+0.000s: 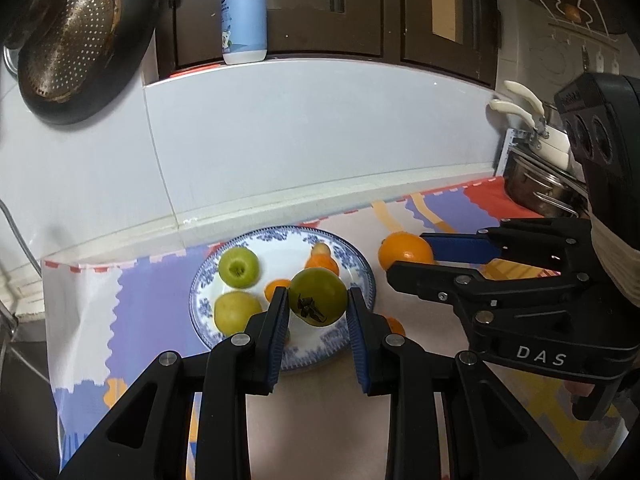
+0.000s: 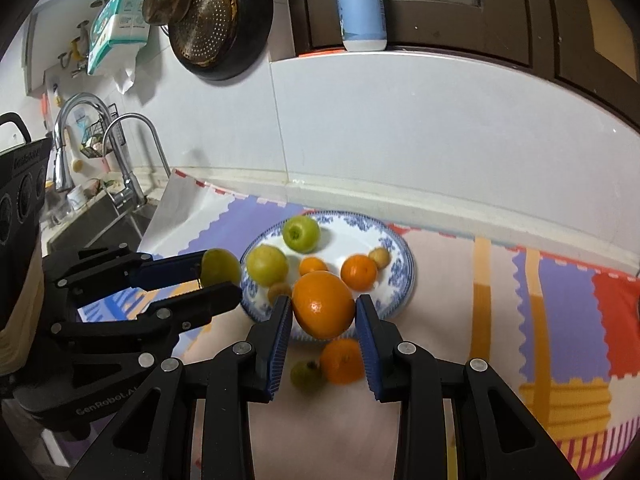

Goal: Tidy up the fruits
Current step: 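Carry the green fruit and orange onto the plate and open both tools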

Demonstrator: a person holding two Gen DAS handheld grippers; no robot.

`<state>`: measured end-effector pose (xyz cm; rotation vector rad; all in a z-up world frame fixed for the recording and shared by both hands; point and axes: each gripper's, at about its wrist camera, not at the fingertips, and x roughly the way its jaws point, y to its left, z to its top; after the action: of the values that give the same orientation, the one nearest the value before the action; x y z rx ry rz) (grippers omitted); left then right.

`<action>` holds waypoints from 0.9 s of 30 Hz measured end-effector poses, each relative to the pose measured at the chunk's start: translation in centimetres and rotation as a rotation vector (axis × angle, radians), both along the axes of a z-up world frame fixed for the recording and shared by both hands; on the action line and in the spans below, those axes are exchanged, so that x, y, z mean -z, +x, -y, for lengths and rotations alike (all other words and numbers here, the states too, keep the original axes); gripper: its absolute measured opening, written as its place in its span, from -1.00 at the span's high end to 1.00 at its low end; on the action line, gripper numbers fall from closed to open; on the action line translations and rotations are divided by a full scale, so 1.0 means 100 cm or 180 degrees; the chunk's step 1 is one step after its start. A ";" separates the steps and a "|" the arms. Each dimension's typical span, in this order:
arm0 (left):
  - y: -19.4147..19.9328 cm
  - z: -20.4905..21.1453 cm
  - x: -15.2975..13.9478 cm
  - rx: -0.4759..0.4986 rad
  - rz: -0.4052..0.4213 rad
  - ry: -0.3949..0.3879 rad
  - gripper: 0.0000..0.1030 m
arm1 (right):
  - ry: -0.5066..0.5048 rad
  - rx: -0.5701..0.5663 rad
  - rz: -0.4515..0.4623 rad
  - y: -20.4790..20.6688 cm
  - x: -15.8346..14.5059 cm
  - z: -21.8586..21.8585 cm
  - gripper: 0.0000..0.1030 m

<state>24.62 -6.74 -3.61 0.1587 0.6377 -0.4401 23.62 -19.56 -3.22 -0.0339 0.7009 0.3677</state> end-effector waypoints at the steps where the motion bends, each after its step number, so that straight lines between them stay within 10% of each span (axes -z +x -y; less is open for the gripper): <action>1: 0.005 0.000 0.000 -0.0008 0.0005 0.0009 0.43 | 0.0001 -0.0008 -0.0001 0.005 0.000 -0.001 0.35; 27: 0.107 -0.003 0.036 -0.0094 -0.0179 0.0134 0.43 | 0.0019 -0.0103 -0.0366 0.126 0.048 -0.009 0.35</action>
<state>35.31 -6.46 -7.25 0.1771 0.7039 -0.4040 36.23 -18.61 -8.07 -0.0186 0.8136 0.4051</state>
